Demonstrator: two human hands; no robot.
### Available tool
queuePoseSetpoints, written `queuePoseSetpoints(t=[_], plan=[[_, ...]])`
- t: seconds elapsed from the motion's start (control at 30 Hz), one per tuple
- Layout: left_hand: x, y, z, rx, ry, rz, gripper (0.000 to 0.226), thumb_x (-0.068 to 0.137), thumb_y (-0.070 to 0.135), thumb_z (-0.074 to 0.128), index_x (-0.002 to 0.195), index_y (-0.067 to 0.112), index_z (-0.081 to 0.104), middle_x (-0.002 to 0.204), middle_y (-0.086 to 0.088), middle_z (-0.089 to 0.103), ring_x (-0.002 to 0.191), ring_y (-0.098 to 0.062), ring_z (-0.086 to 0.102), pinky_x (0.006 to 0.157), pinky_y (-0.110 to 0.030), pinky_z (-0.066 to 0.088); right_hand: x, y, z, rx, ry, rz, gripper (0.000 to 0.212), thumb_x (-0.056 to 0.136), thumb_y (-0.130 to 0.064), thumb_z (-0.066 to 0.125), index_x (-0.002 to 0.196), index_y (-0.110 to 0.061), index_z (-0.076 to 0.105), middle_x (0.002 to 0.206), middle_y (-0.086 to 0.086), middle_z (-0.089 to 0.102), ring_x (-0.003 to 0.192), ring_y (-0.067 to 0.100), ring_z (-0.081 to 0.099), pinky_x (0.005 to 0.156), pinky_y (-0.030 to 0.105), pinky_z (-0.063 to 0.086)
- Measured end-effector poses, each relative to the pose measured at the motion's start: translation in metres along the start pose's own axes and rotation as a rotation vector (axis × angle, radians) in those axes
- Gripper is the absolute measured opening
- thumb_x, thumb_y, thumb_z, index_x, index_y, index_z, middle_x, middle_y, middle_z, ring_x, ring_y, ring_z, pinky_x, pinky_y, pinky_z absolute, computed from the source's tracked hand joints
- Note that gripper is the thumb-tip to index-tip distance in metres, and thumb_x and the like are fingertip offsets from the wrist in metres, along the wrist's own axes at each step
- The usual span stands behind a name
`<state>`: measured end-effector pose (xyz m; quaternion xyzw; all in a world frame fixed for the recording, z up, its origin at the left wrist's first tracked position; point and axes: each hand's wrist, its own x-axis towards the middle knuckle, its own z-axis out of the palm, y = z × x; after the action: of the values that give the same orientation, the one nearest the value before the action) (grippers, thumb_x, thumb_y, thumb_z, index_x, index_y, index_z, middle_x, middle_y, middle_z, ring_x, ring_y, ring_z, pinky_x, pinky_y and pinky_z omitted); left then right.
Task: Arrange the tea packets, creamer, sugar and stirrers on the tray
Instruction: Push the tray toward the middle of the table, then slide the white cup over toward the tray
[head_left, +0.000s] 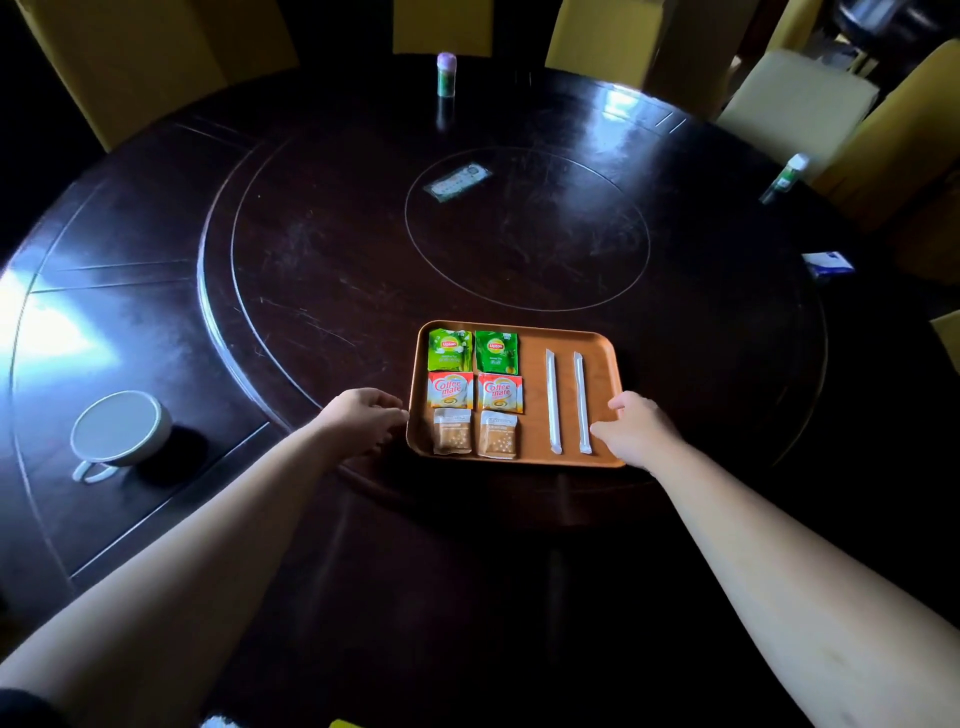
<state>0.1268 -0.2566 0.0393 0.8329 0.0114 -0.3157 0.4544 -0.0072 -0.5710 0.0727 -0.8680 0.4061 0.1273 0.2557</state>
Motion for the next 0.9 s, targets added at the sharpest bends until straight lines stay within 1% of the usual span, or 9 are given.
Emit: queuePoseSetpoints(t=[0.1,0.2,0.3,0.4,0.5,0.6,0.7,0.83,0.9], plan=[[-0.022,-0.022,-0.013,0.029,0.03,0.029,0.015,0.087,0.019,0.073,0.101,0.015,0.07,0.077,-0.007,0.07,0.06,-0.016,0.063,0.056,-0.031,0.055,-0.021,-0.01,0.009,0.027,-0.015,-0.06,0.047,0.087,-0.029,0.07,0.131,-0.021,0.056,0.132,0.006,0.06,0.097,0.02,0.061,0.077,0.033,0.054],[-0.04,-0.056,-0.031,0.086,0.046,0.028,0.013,0.085,0.024,0.077,0.096,0.02,0.071,0.084,-0.006,0.074,0.066,-0.017,0.065,0.066,-0.037,0.058,-0.046,-0.027,0.029,0.015,-0.059,-0.15,0.038,0.087,-0.032,0.069,0.122,-0.022,0.062,0.12,0.003,0.066,0.096,0.021,0.064,0.078,0.031,0.053],[-0.056,-0.095,-0.056,0.118,0.077,0.011,0.011,0.083,0.026,0.078,0.092,0.023,0.073,0.08,-0.003,0.075,0.065,-0.017,0.066,0.071,-0.043,0.061,-0.074,-0.05,0.056,-0.029,-0.112,-0.249,0.032,0.087,-0.034,0.066,0.117,-0.024,0.064,0.112,-0.002,0.066,0.095,0.02,0.063,0.076,0.03,0.051],[-0.074,-0.13,-0.083,0.098,0.117,-0.02,0.011,0.084,0.024,0.077,0.094,0.021,0.072,0.076,-0.002,0.074,0.064,-0.019,0.066,0.064,-0.037,0.058,-0.1,-0.077,0.083,-0.081,-0.17,-0.343,0.028,0.088,-0.036,0.064,0.115,-0.026,0.065,0.11,-0.004,0.067,0.096,0.019,0.063,0.078,0.031,0.051],[-0.09,-0.16,-0.11,0.087,0.171,-0.052,0.013,0.085,0.022,0.075,0.097,0.019,0.072,0.081,-0.005,0.075,0.066,-0.02,0.068,0.063,-0.033,0.056,-0.121,-0.104,0.108,-0.141,-0.217,-0.422,0.027,0.088,-0.038,0.063,0.113,-0.028,0.065,0.107,-0.006,0.067,0.096,0.018,0.063,0.082,0.033,0.053],[-0.103,-0.182,-0.138,0.173,0.23,-0.071,0.016,0.084,0.026,0.076,0.098,0.02,0.072,0.085,0.0,0.075,0.07,-0.015,0.067,0.063,-0.027,0.051,-0.136,-0.13,0.13,-0.188,-0.244,-0.488,0.028,0.087,-0.038,0.063,0.113,-0.028,0.065,0.109,-0.004,0.067,0.099,0.019,0.064,0.084,0.036,0.054],[-0.112,-0.199,-0.164,0.228,0.29,-0.099,0.017,0.084,0.029,0.075,0.098,0.021,0.072,0.089,0.003,0.075,0.076,-0.013,0.066,0.065,-0.026,0.046,-0.146,-0.153,0.148,-0.246,-0.25,-0.556,0.028,0.087,-0.038,0.061,0.113,-0.026,0.065,0.114,-0.002,0.066,0.102,0.021,0.063,0.087,0.037,0.054],[-0.113,-0.212,-0.193,0.257,0.374,-0.122,0.016,0.082,0.033,0.074,0.094,0.023,0.071,0.089,0.003,0.074,0.087,-0.02,0.068,0.077,-0.03,0.05,-0.153,-0.177,0.167,-0.33,-0.233,-0.615,0.035,0.089,-0.039,0.06,0.122,-0.026,0.061,0.122,0.001,0.059,0.111,0.024,0.059,0.092,0.042,0.053],[-0.108,-0.213,-0.207,0.264,0.426,-0.119,0.022,0.083,0.033,0.073,0.101,0.02,0.071,0.093,0.0,0.073,0.092,-0.022,0.068,0.079,-0.031,0.049,-0.154,-0.186,0.173,-0.374,-0.209,-0.632,0.038,0.09,-0.039,0.059,0.126,-0.026,0.058,0.126,0.003,0.056,0.116,0.026,0.055,0.094,0.045,0.052]])
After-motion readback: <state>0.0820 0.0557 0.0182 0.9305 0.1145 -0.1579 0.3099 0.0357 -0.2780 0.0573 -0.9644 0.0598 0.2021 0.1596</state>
